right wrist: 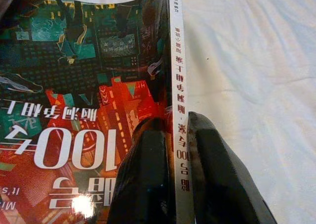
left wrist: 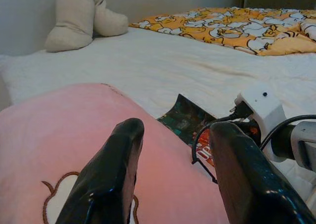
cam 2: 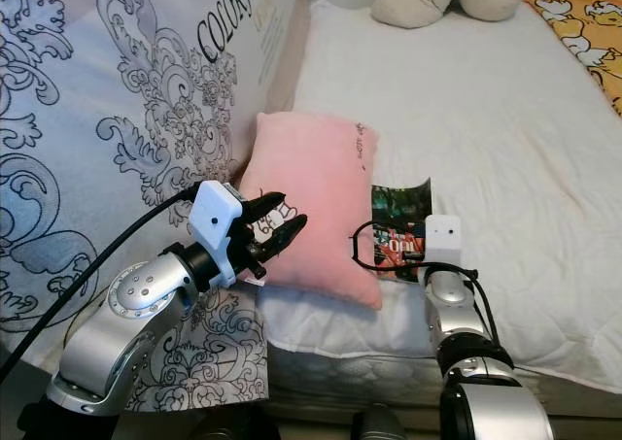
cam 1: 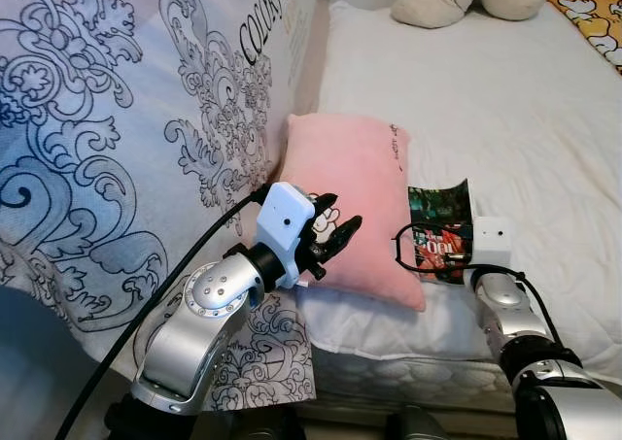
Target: Clean up the room
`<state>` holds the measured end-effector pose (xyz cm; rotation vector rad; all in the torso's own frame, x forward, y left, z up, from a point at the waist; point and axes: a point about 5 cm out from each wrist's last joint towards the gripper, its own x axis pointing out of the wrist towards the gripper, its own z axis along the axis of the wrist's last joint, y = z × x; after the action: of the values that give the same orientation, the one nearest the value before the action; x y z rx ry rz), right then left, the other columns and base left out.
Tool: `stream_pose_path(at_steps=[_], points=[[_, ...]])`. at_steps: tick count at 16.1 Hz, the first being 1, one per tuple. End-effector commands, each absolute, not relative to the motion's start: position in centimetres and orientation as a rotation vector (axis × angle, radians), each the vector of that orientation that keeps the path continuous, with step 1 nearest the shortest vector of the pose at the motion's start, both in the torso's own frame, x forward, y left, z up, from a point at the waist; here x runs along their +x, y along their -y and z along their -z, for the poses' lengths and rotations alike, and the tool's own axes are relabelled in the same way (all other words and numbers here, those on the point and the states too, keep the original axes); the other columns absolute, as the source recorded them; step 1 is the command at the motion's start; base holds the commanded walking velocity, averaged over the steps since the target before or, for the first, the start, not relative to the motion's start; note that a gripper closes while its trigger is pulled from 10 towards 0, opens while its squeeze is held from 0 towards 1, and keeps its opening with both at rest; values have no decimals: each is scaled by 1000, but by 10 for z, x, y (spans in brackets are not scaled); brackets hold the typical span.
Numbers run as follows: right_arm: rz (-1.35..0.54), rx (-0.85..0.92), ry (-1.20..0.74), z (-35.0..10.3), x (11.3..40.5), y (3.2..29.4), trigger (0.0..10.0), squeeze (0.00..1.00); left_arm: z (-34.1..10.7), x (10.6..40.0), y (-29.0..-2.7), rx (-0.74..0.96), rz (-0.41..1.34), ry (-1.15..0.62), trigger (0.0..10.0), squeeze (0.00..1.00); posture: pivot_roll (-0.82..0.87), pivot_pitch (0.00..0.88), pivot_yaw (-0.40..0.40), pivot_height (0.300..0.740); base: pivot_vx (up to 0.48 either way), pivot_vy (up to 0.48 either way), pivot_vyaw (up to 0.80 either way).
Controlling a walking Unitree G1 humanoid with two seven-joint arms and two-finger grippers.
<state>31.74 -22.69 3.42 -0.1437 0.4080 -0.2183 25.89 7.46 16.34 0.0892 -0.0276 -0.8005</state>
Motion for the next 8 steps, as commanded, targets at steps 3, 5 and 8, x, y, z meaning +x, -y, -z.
stream_pose_path(at_steps=[3,5,8], points=[[232,-43,-395,-37,322,220,10000,1000,-164,259,-75,109,793,32,10000,0,-7,31,99,703,0,0,0],[243,-71,-360,-40,322,225,10000,1000,-165,260,-74,107,794,35,10000,0,-11,31,97,703,0,0,0],[210,-113,-331,-43,323,225,10000,1000,-165,261,-71,99,801,38,10000,0,-22,33,98,703,0,0,0]])
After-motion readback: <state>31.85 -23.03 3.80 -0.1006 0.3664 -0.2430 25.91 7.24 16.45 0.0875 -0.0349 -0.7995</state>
